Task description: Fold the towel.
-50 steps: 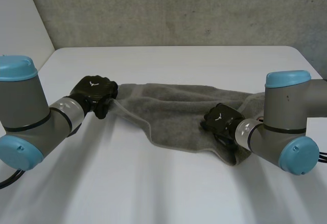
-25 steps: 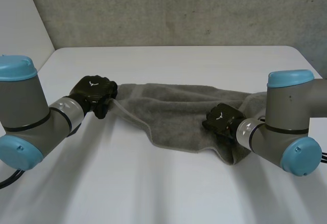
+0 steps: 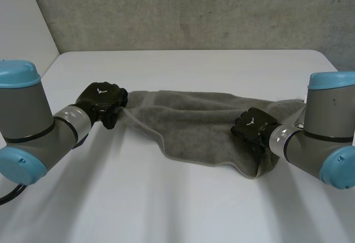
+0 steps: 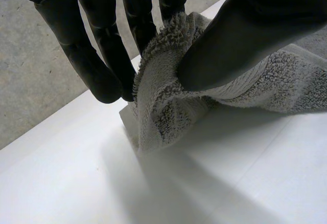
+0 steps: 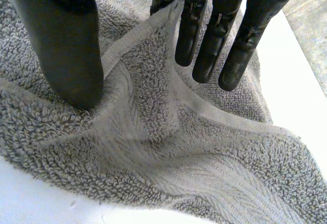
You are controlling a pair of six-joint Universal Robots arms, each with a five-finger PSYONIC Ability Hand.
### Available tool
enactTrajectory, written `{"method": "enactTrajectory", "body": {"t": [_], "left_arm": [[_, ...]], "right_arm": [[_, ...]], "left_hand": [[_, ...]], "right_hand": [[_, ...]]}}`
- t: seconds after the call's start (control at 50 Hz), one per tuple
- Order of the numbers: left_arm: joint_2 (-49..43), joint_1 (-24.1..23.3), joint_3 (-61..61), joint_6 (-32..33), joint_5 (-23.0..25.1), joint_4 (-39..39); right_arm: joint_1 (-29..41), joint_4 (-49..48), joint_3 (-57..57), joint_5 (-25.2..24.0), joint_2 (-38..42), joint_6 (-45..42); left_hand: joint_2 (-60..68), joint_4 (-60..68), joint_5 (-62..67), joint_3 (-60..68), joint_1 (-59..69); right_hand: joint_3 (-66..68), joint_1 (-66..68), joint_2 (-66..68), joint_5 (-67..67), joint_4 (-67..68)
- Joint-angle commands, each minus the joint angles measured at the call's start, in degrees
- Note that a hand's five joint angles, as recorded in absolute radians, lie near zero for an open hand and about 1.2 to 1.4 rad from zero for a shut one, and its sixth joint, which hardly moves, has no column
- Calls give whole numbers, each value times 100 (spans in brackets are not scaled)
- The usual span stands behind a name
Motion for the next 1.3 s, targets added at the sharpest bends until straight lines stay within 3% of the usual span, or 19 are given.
{"method": "enactTrajectory", "body": {"t": [0.02,0.58,0.78,1.3], "left_arm": [[0,-3,-13,0,-3,0],[-9,-11,-13,0,-3,0],[-18,-11,-13,0,-3,0],[-62,-11,-13,0,-3,0]], "right_arm": [[-38,-5,53,-13,-51,-49],[-29,39,53,13,-261,-1041],[-21,47,79,66,-279,-1824],[-12,-23,387,-48,-376,-2616]], "left_hand": [[-414,-687,-1575,-839,-213],[-414,-687,-1575,-839,-213],[-414,-687,-1575,-839,-213],[-414,-687,-1575,-839,-213]], "right_hand": [[-111,-115,-201,-16,-106],[-212,-216,-301,-117,-207],[-1136,-1140,-1226,-1041,-1131],[-548,-552,-638,-453,-543]]}}
